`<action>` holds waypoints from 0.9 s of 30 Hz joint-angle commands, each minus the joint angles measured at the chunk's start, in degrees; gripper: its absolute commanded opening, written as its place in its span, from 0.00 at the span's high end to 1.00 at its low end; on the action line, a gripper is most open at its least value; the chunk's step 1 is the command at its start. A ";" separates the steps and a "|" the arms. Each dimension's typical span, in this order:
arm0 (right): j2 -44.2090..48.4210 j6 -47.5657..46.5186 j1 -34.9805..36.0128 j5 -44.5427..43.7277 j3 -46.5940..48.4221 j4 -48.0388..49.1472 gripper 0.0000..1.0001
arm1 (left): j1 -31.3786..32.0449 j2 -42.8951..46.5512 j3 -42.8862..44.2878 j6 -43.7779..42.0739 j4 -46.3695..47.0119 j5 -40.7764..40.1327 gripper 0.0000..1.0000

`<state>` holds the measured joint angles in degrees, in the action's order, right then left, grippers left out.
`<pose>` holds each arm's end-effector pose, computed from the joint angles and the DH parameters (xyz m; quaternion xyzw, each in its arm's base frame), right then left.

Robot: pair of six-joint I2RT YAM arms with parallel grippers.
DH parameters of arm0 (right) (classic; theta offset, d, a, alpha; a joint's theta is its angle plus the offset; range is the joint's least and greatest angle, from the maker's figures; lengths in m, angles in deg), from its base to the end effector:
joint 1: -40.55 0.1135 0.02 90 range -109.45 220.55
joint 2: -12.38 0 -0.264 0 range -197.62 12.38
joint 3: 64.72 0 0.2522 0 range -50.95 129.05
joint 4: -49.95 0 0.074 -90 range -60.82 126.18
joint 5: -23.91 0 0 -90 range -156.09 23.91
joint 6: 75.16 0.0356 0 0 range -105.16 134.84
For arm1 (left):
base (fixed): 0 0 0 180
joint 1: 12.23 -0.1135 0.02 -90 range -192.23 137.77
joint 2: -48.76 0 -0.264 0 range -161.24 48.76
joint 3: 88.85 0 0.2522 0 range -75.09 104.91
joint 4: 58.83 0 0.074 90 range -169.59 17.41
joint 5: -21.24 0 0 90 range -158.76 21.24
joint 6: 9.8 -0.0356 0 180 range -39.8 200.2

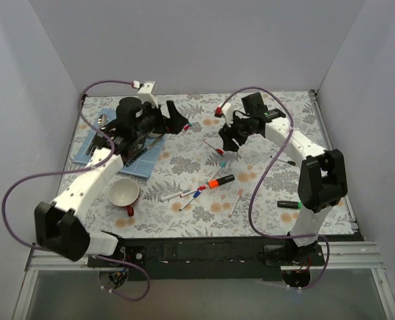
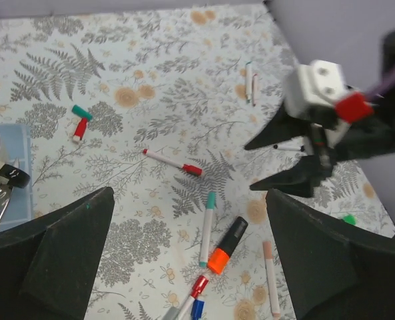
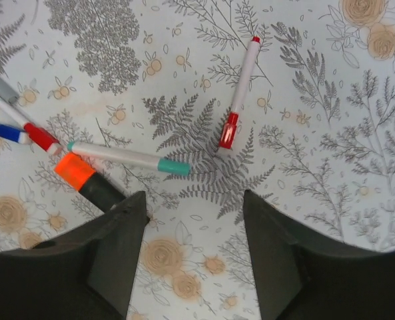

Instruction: Open the pen caps

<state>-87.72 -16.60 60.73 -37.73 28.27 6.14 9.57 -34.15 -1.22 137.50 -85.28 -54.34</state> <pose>0.3536 0.1480 0.2604 -0.4716 0.7869 0.1979 0.3454 0.3120 -0.1343 0.3561 -0.1833 0.8036 -0.4346 0.3631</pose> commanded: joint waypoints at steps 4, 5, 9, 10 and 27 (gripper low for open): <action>-19.84 -2.06 7.94 -17.10 26.75 -16.27 0.25 | -1.32 25.76 -26.29 -4.64 8.37 -2.88 0.02; -21.62 -1.52 8.72 -18.50 28.86 -17.32 0.25 | -1.41 30.48 -29.01 -4.91 9.08 -3.94 0.02; -29.44 0.32 10.05 -21.15 38.63 -19.53 0.27 | -1.41 38.07 -34.31 -5.44 10.14 -5.71 0.02; -30.15 0.41 10.40 -22.02 40.03 -19.44 0.28 | -1.41 39.13 -35.10 -5.70 9.97 -6.50 0.02; -39.91 1.73 11.90 -25.72 45.40 -17.77 0.39 | -1.32 42.92 -36.16 -6.41 9.35 -5.71 0.02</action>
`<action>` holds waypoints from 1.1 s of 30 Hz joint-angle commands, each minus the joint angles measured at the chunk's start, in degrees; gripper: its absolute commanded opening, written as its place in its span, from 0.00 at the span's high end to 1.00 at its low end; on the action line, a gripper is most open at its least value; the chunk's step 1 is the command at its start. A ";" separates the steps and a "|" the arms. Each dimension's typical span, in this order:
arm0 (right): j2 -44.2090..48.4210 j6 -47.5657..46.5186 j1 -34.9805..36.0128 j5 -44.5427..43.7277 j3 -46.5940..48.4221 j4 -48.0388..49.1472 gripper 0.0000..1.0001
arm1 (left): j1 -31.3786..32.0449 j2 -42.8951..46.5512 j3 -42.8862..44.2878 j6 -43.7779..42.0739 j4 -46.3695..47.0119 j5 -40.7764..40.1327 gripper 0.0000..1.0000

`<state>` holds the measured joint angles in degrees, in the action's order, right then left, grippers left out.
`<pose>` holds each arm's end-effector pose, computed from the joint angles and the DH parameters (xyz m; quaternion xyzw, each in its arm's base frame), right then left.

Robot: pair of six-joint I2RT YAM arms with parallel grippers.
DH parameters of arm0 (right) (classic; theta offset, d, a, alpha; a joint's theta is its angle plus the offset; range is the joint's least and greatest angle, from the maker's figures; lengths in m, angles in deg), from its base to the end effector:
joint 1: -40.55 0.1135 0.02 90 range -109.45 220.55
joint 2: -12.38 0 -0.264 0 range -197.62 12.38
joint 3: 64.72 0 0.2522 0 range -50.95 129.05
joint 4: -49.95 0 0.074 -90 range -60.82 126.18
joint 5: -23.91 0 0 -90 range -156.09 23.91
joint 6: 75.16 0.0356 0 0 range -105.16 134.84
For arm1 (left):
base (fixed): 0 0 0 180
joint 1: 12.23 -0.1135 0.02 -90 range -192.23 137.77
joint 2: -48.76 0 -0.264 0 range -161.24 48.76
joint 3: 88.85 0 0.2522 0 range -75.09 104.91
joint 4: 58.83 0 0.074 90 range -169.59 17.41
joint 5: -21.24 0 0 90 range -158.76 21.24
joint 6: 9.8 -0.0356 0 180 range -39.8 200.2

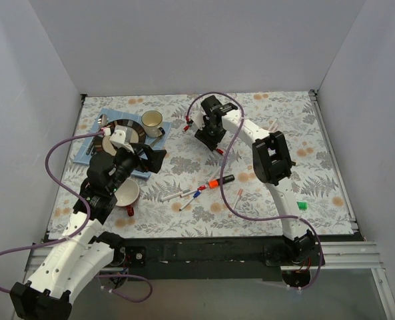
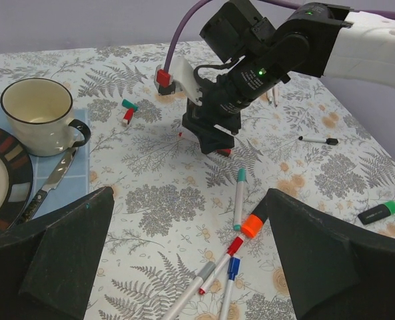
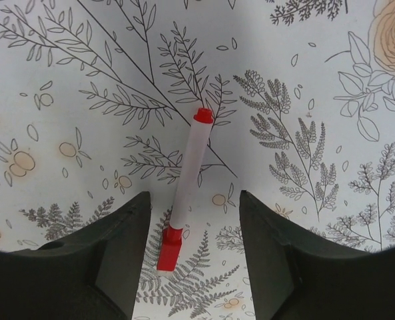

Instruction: Open the pen caps

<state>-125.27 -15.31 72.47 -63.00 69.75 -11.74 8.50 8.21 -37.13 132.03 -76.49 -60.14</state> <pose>0.4348 0.2731 0.1782 -0.5081 0.8330 0.0297 0.2170 0.1621 -0.0670 0.3216 -0.1512 0.7301 -0.4381 0.5021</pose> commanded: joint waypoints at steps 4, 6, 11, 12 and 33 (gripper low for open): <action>-3.77 0.27 0.25 -0.02 4.63 -0.42 0.50 | -0.34 0.13 -0.34 -1.03 0.47 0.08 0.02; -4.21 0.27 0.25 0.25 4.45 -0.68 0.61 | -0.25 0.13 -0.34 -1.03 0.56 0.17 0.02; -4.83 0.27 0.07 0.95 4.01 -1.47 0.87 | -0.25 0.04 -0.86 -0.86 1.18 2.70 0.02; -4.83 0.36 0.07 1.04 4.01 -1.56 0.96 | -0.34 -0.14 -1.04 -0.68 2.05 3.76 0.02; 49.89 33.99 -20.66 50.41 -51.06 39.18 0.99 | 16.79 -29.92 -4.38 34.38 42.61 17.49 0.08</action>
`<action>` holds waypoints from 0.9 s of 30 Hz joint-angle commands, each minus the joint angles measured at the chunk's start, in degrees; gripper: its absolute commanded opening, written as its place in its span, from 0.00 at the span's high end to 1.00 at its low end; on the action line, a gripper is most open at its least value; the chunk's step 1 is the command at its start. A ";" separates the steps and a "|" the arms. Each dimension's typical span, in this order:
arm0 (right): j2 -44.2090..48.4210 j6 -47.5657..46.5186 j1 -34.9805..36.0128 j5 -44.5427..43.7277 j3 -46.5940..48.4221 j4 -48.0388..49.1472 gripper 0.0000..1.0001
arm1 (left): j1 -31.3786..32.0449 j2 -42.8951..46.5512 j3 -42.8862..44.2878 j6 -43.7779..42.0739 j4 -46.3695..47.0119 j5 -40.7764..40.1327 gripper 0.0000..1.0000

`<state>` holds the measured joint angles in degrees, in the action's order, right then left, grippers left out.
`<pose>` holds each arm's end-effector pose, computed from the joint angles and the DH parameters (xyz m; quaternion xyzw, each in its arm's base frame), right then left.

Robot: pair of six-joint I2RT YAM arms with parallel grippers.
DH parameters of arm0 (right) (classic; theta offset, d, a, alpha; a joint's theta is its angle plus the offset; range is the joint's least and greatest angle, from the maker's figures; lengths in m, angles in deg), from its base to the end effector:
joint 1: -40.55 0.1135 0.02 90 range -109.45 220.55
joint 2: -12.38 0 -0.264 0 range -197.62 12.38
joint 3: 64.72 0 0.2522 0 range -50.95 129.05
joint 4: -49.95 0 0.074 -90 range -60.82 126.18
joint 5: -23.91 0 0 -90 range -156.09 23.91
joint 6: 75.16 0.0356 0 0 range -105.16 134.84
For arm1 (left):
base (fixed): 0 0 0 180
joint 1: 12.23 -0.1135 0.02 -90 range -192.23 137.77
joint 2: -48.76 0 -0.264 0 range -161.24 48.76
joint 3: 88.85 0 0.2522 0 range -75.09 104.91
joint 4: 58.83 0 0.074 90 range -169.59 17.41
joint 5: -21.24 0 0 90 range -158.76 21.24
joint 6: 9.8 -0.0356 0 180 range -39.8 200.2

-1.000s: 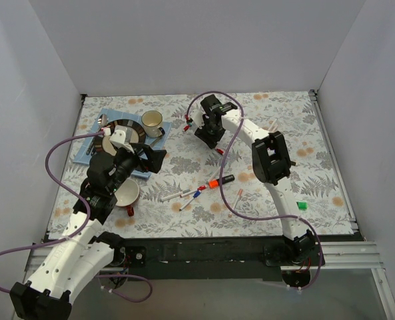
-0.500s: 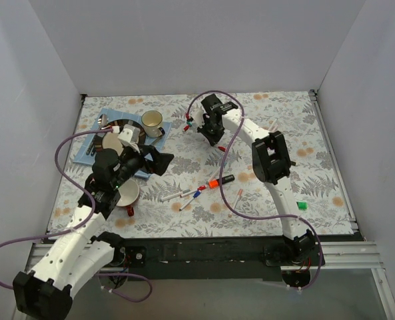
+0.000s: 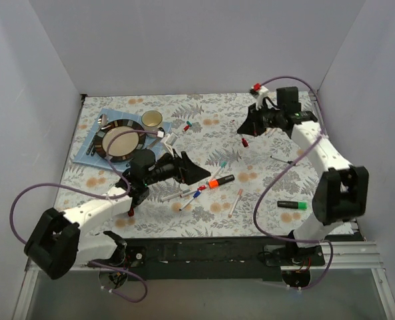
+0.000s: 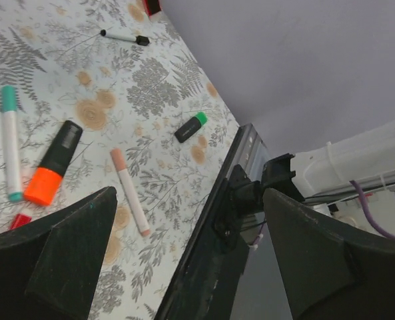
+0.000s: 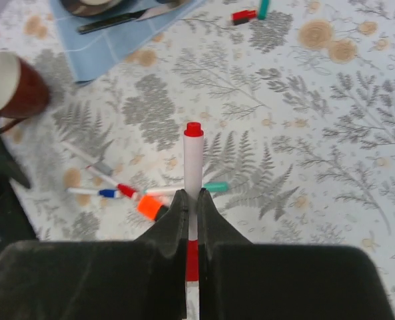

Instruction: Open the pen caps

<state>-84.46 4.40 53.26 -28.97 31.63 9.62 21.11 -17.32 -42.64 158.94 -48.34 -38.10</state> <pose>0.3670 0.1048 0.3065 -0.3027 0.8179 0.2972 0.3887 0.2017 -0.1544 0.2521 -0.1260 0.7445 -0.6301 0.1813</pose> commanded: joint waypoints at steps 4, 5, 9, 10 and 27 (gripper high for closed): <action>16.93 33.51 -6.54 24.12 -28.76 45.53 0.99 | 7.78 -13.95 2.35 11.69 24.34 -7.79 0.07; 18.08 42.34 -7.25 26.14 -33.41 50.51 0.99 | 8.57 -15.46 4.27 11.87 25.40 -8.85 0.07; 21.33 56.37 -9.63 27.47 -41.80 71.61 0.99 | 13.14 -22.94 8.94 12.14 30.05 -12.01 0.07; 21.60 58.32 -10.33 27.65 -42.41 73.57 0.99 | 13.59 -23.91 9.73 12.05 30.24 -13.41 0.07; 24.24 65.90 -12.09 25.72 -47.96 82.46 0.99 | 17.02 -37.27 20.81 12.23 35.42 -14.04 0.26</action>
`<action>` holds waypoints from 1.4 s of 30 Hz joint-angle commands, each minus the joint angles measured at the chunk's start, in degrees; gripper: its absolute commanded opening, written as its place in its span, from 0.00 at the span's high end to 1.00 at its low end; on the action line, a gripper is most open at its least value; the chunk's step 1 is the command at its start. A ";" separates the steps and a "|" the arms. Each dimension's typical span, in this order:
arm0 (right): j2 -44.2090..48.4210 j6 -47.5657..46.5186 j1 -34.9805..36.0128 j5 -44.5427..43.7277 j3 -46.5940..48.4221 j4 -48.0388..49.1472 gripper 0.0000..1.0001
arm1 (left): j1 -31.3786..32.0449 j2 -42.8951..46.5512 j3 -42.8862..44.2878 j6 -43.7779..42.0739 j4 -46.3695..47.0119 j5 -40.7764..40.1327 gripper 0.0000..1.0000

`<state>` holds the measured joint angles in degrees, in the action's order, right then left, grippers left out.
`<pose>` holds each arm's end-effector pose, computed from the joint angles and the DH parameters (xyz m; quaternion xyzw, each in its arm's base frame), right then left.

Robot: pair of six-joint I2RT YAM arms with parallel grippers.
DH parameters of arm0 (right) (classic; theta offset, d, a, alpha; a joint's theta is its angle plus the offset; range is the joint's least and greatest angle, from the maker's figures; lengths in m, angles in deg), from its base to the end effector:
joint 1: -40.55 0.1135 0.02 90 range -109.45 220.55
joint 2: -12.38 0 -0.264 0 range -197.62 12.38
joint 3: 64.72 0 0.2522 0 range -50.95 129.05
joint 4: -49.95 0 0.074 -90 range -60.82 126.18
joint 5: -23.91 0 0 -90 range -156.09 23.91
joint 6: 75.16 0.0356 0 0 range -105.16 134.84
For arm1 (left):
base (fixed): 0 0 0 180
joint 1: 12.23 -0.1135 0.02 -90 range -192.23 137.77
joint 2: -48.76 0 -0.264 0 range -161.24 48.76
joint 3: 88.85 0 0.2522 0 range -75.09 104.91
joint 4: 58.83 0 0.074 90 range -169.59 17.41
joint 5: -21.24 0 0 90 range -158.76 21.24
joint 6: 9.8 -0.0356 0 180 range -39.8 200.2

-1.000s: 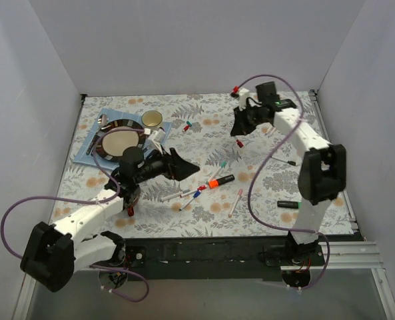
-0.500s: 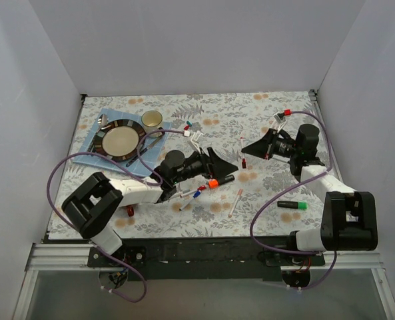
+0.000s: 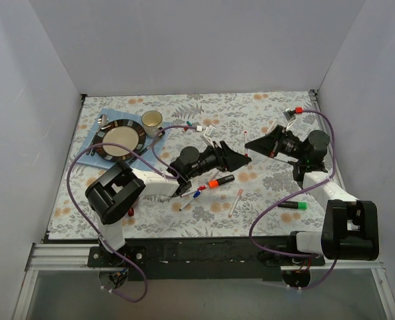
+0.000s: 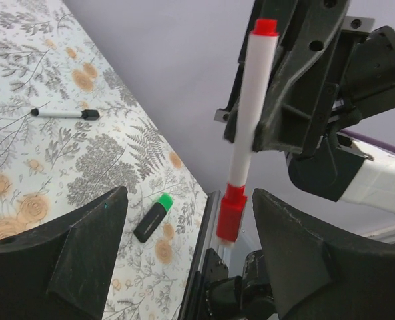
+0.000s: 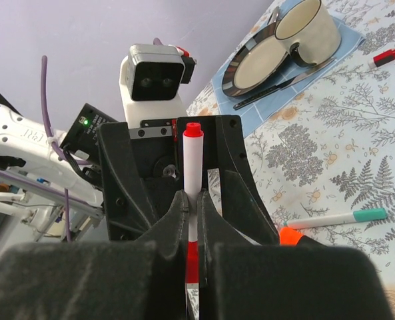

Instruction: Open the pen caps

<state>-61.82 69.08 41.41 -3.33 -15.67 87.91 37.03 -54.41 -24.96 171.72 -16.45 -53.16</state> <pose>0.2640 0.0356 0.2804 -0.1244 0.6586 0.5966 0.4414 0.2430 -0.2968 0.2167 -0.1537 0.6711 -0.7089 0.1535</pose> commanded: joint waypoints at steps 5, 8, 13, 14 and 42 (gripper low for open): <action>1.33 0.96 -0.25 -0.53 -1.27 4.52 0.99 | 1.72 -1.76 4.01 0.06 5.73 2.95 0.33; 1.33 1.04 -0.34 -0.88 -1.80 5.75 0.99 | 1.90 -2.03 4.10 0.41 6.52 3.74 0.39; 1.59 2.62 -0.34 -1.50 -3.47 10.05 0.99 | 2.16 -2.12 4.27 0.76 7.49 5.23 0.50; 1.60 2.89 -0.34 -1.68 -3.82 10.85 0.99 | 2.16 -2.29 4.45 0.76 7.67 5.41 0.53; -0.51 -6.07 -1.13 5.09 0.13 0.49 0.69 | 0.32 -0.71 12.27 -11.02 -17.03 17.01 1.00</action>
<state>-61.73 66.21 39.36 -0.84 -18.53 90.51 38.16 -57.52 -14.81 163.46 -28.38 -39.20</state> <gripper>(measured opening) 0.354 0.152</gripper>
